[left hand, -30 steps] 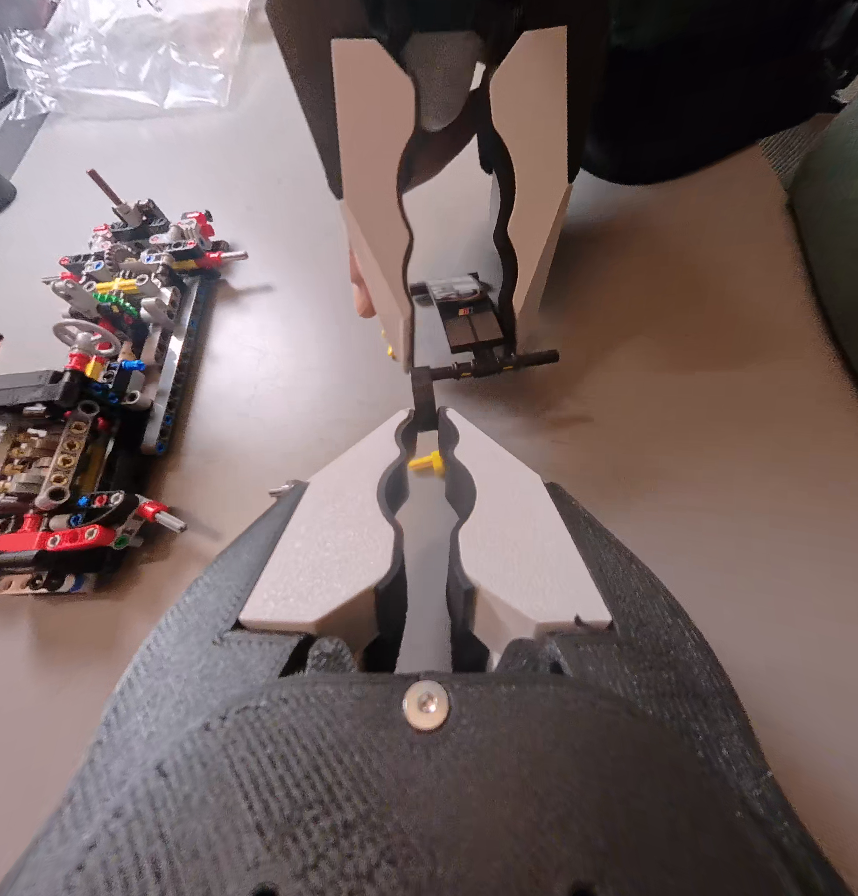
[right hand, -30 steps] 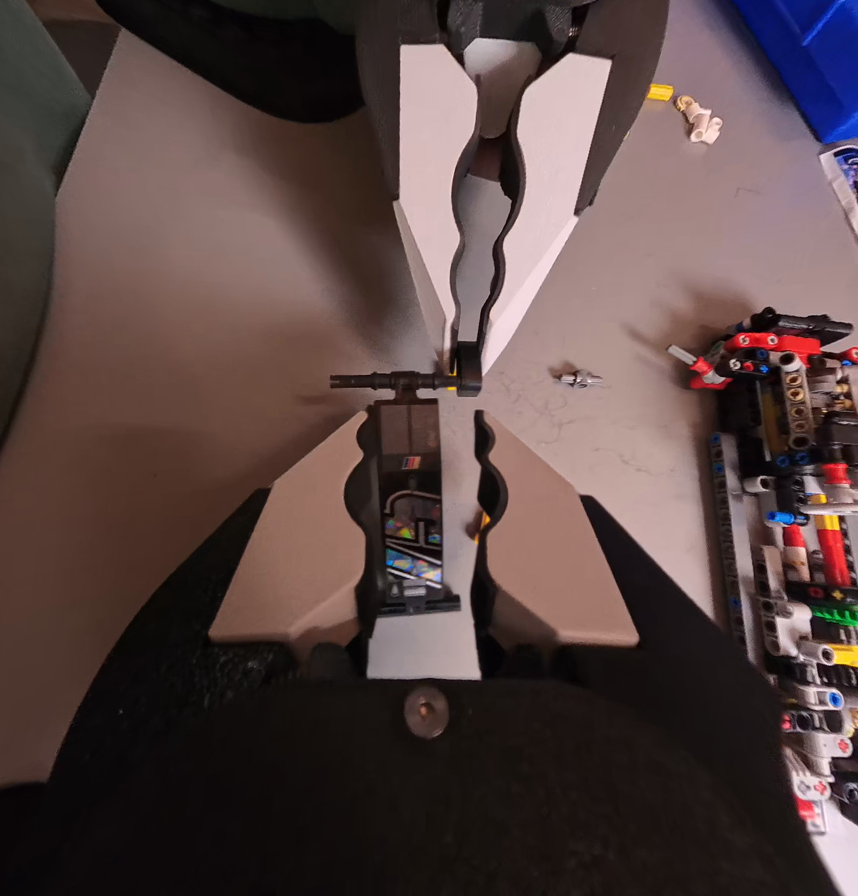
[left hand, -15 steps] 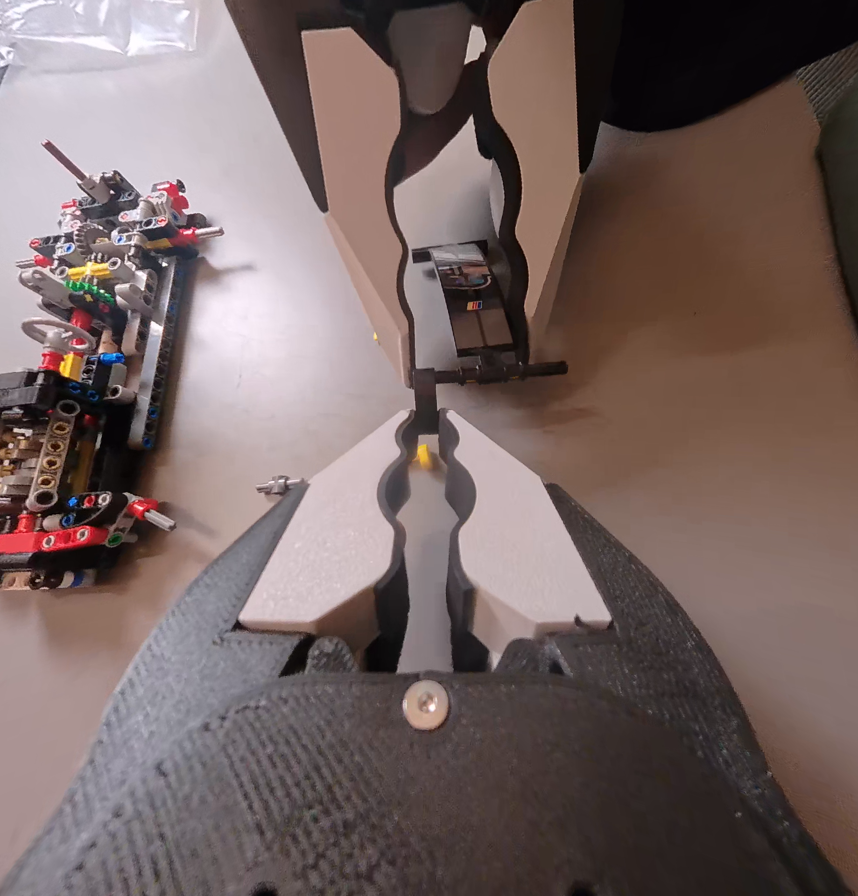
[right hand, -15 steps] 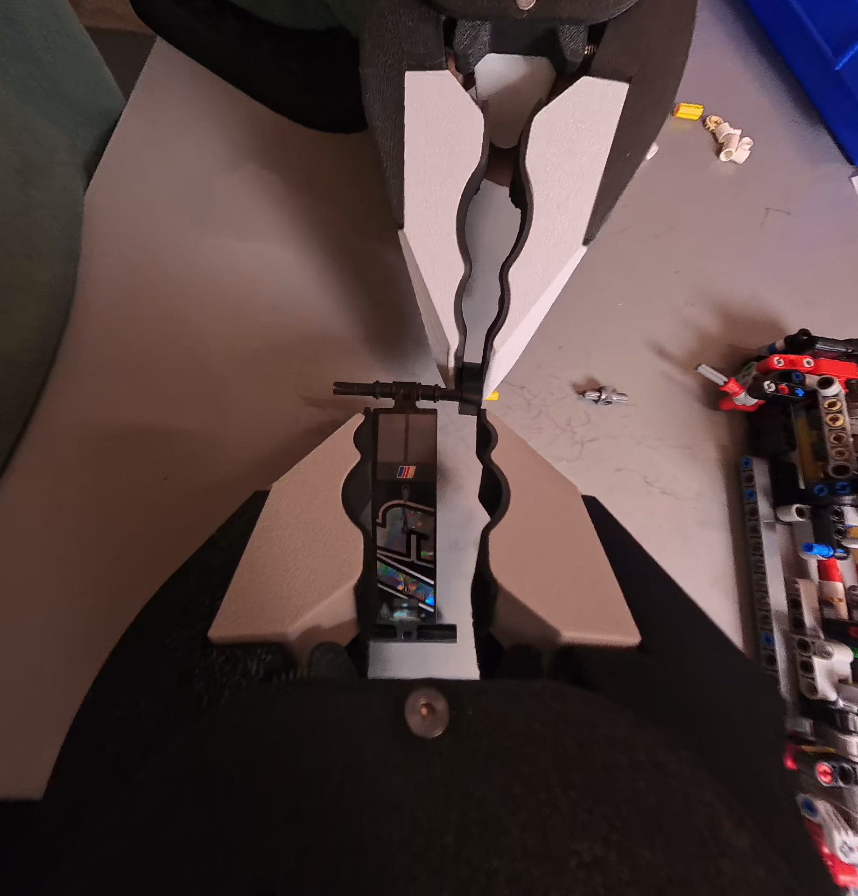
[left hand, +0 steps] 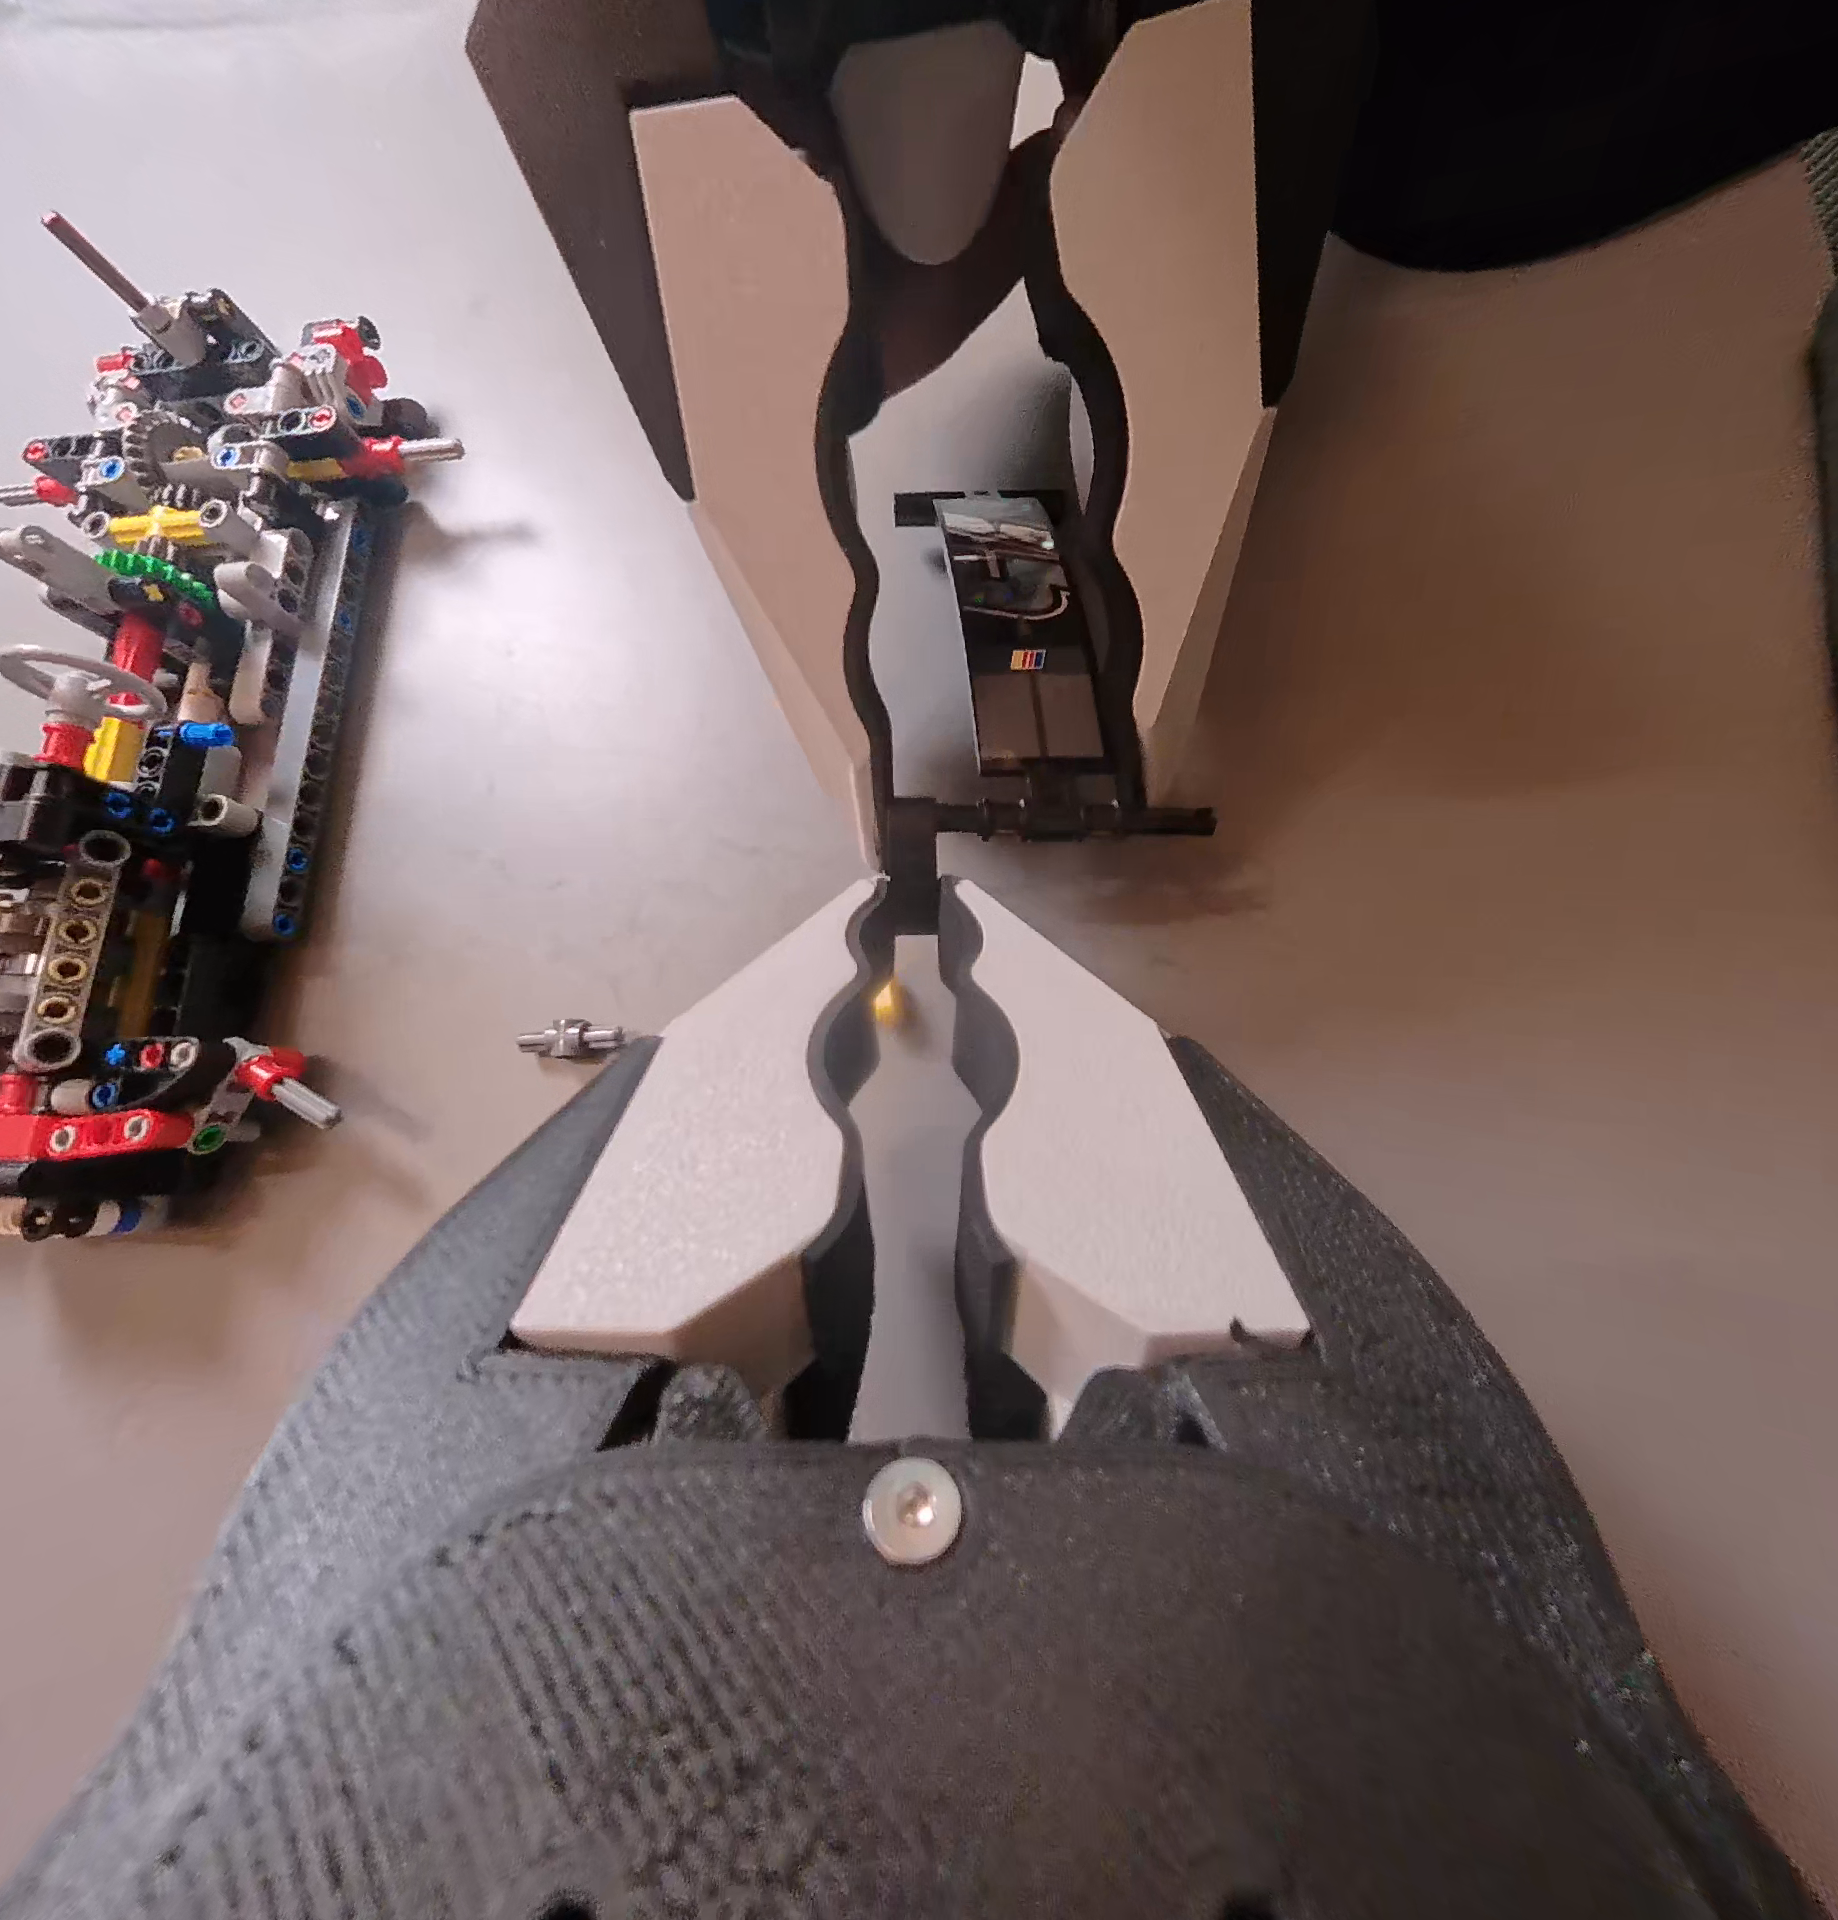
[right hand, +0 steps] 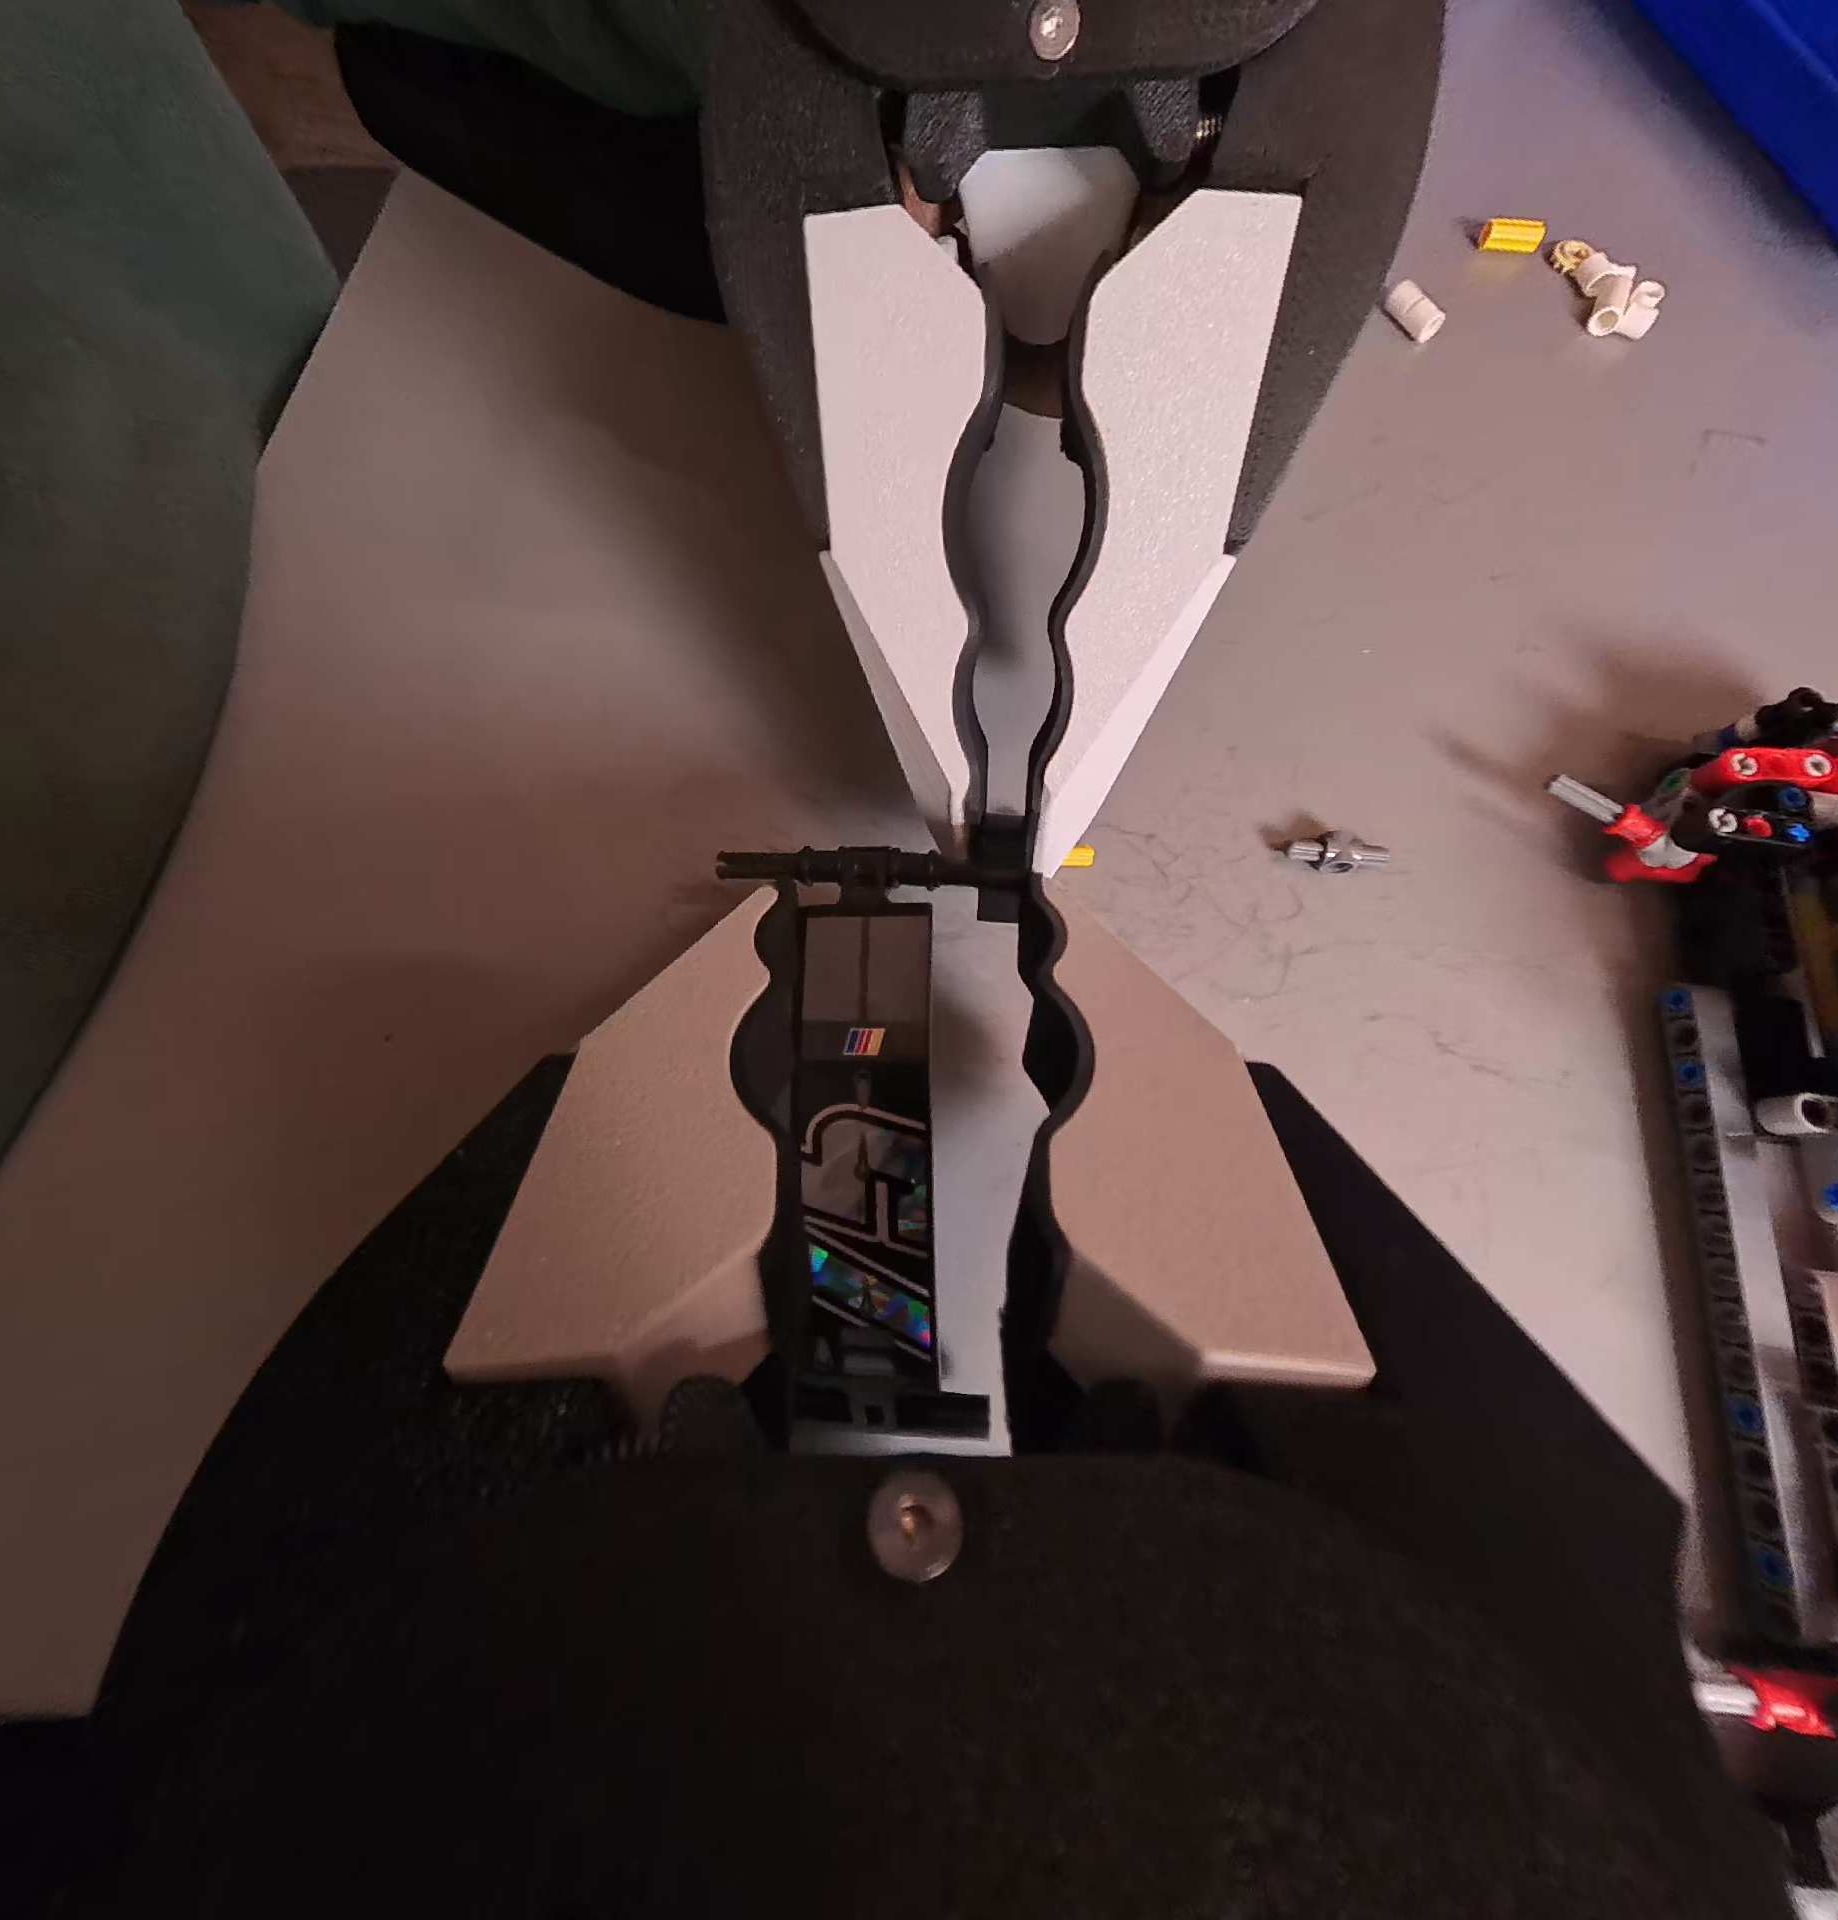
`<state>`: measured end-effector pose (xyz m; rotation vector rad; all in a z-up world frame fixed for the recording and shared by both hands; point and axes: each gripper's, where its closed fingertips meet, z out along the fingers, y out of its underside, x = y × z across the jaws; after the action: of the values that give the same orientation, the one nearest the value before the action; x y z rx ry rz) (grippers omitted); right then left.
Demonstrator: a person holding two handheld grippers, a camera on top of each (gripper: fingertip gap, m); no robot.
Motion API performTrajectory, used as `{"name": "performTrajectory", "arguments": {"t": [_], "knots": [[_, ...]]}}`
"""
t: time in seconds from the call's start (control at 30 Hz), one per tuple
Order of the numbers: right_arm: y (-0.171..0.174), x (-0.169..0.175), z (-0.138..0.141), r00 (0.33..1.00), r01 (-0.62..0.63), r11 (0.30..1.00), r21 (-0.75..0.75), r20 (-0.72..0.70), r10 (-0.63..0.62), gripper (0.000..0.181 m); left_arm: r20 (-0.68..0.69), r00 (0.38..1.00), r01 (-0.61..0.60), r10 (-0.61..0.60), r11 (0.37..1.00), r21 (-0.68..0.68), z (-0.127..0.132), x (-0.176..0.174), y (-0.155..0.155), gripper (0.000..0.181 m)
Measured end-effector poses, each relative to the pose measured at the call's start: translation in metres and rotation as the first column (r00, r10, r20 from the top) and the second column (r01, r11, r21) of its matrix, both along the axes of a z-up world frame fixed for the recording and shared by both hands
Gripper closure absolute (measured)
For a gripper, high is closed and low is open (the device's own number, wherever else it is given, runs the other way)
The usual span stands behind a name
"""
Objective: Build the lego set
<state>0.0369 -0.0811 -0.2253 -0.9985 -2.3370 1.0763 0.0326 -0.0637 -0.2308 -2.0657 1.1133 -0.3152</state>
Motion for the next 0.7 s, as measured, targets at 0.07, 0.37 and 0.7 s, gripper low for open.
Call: {"name": "performTrajectory", "arguments": {"t": [0.07,0.37,0.7], "knots": [[0.001,0.000,0.001,1.000,0.002,1.000,-0.012,-0.005,-0.002,0.143,-0.010,1.000,-0.020,0.020,1.000,-0.001,0.001,0.000,0.001,0.176],[0.005,0.002,0.007,0.999,0.000,0.999,-0.034,-0.044,-0.002,0.143,-0.020,0.999,-0.044,0.046,0.997,0.062,0.008,0.002,0.006,0.175],[0.010,-0.003,0.025,0.987,0.038,0.999,-0.016,-0.154,-0.040,0.145,0.077,0.997,-0.034,0.022,0.987,0.157,0.028,0.000,0.010,0.176]]}}
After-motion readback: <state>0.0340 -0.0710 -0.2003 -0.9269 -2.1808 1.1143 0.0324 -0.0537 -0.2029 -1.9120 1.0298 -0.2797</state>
